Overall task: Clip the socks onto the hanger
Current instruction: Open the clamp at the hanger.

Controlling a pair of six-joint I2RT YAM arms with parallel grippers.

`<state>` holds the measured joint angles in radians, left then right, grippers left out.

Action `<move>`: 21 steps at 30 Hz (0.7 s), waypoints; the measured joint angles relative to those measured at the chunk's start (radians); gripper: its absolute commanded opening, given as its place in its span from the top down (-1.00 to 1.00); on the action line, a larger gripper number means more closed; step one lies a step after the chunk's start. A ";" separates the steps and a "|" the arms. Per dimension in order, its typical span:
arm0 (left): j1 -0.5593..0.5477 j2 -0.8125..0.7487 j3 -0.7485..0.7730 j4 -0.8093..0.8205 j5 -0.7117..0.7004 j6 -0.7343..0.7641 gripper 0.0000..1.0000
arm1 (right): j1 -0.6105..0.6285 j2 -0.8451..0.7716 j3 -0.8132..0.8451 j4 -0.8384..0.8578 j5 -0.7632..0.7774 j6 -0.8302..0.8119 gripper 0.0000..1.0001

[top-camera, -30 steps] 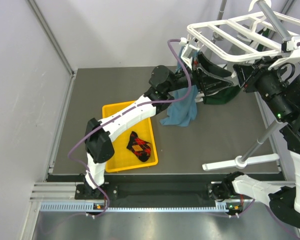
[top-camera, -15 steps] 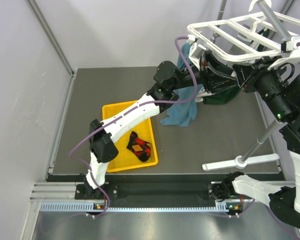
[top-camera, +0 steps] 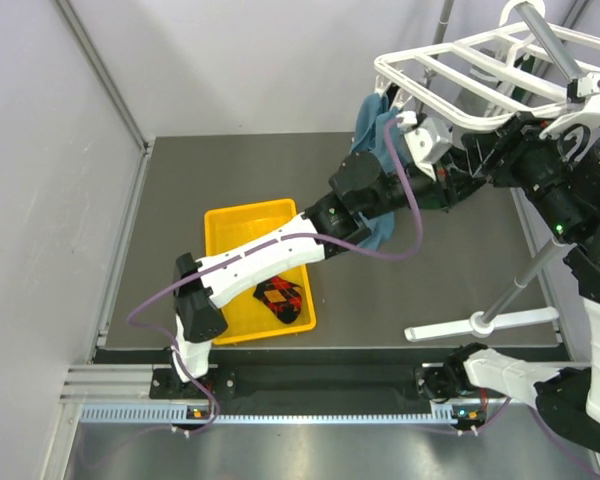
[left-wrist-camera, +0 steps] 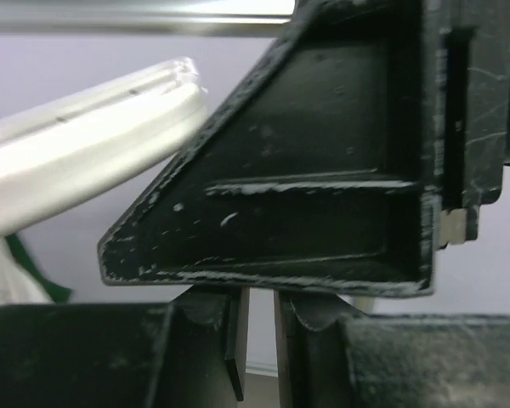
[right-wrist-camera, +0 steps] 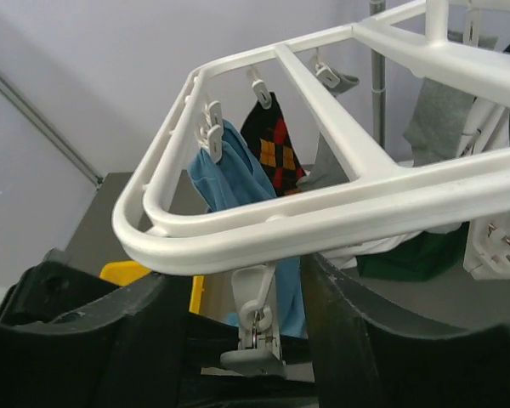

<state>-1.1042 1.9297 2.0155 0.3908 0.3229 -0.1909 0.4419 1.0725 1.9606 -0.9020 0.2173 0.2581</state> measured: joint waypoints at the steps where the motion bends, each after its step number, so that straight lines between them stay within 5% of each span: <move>1: -0.020 -0.007 -0.005 -0.006 -0.050 0.045 1.00 | 0.000 0.004 0.013 -0.019 0.006 0.009 -0.18; 10: -0.168 -0.027 -0.023 -0.010 -0.454 0.409 1.00 | 0.000 0.035 0.145 -0.169 0.079 0.103 -0.24; 21: -0.226 0.013 -0.003 0.016 -0.710 0.702 1.00 | 0.000 0.078 0.241 -0.252 0.100 0.143 -0.15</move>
<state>-1.3304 1.9427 2.0121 0.4065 -0.3874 0.5110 0.4419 1.1503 2.2013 -1.1542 0.3172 0.4011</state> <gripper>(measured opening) 0.175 0.593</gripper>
